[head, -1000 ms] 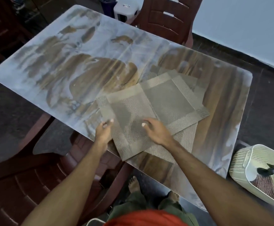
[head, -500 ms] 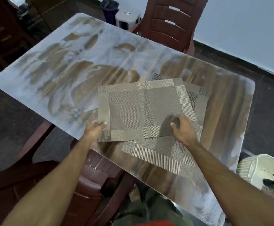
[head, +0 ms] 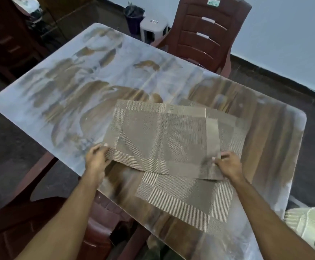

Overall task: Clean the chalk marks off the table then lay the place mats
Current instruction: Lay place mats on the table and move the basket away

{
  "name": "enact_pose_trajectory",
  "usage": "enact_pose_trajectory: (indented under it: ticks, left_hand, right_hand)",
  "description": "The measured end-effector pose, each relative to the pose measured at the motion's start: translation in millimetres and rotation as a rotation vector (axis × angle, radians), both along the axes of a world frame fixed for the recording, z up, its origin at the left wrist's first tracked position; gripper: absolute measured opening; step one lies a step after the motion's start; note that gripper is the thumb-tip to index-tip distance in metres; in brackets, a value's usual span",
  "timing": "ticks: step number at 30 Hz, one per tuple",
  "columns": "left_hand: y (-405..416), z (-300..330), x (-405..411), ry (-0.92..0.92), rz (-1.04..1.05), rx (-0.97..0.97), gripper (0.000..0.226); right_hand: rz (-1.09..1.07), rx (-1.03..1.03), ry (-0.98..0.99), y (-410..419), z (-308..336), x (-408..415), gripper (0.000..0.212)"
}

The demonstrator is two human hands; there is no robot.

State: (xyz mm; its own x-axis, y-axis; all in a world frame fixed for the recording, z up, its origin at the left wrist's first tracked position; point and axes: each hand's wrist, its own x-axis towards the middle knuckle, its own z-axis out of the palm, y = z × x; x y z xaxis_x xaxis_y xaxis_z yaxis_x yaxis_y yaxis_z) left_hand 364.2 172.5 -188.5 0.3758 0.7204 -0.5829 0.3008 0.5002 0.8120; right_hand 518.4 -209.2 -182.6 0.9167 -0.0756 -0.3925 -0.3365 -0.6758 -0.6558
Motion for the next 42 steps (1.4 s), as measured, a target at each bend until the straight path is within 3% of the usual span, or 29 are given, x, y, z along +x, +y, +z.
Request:
enact_pose_trajectory:
  ticks: [4, 7, 11, 15, 18, 19, 22, 28, 31, 37, 39, 42]
  left_hand:
    - [-4.8, -9.9, 8.3, -0.135, 0.069, -0.158, 0.015]
    - [-3.7, -8.7, 37.3, -0.115, 0.133, -0.063, 0.025]
    - [23.7, 6.2, 100.2, -0.135, 0.068, 0.062, 0.022]
    - [55.1, 20.9, 170.2, -0.206, 0.091, -0.031, 0.016]
    - [51.6, 21.4, 203.3, -0.219, -0.046, -0.108, 0.012]
    - [45.8, 17.8, 209.2, -0.187, -0.082, -0.111, 0.006]
    - [33.2, -4.9, 222.3, -0.111, -0.093, -0.102, 0.017]
    - [36.8, -23.6, 246.3, -0.045, -0.059, -0.006, 0.031]
    - [42.4, -24.2, 255.3, -0.078, -0.084, -0.014, 0.03]
    - [48.1, -28.9, 267.4, -0.129, -0.106, -0.015, 0.025]
    - [46.9, -30.5, 268.7, -0.175, -0.056, -0.058, 0.012]
    - [48.0, -33.6, 265.2, -0.233, -0.027, -0.119, 0.02]
  right_hand:
    - [-0.015, 0.142, 0.026, -3.1, -13.0, 9.7, 0.022]
    - [-0.05, 0.182, 0.018, 4.0, -16.5, 25.5, 0.017]
    - [-0.069, 0.241, -0.036, 27.5, -16.9, 62.7, 0.016]
    - [-0.109, 0.284, -0.114, 60.8, -16.4, 105.2, 0.009]
    - [-0.177, 0.336, -0.139, 86.5, -23.6, 131.0, 0.009]
    - [-0.195, 0.352, -0.145, 95.0, -25.3, 138.9, 0.009]
    - [-0.2, 0.337, -0.17, 111.1, -24.8, 155.4, 0.013]
    - [-0.009, 0.27, -0.099, 94.4, -32.9, 155.8, 0.022]
    - [-0.028, 0.299, -0.09, 90.3, -34.2, 155.7, 0.015]
    - [-0.065, 0.353, -0.098, 92.5, -33.6, 158.1, 0.019]
    - [-0.078, 0.397, -0.077, 92.1, -31.9, 158.1, 0.02]
    - [-0.065, 0.413, -0.042, 88.6, -34.9, 159.5, 0.023]
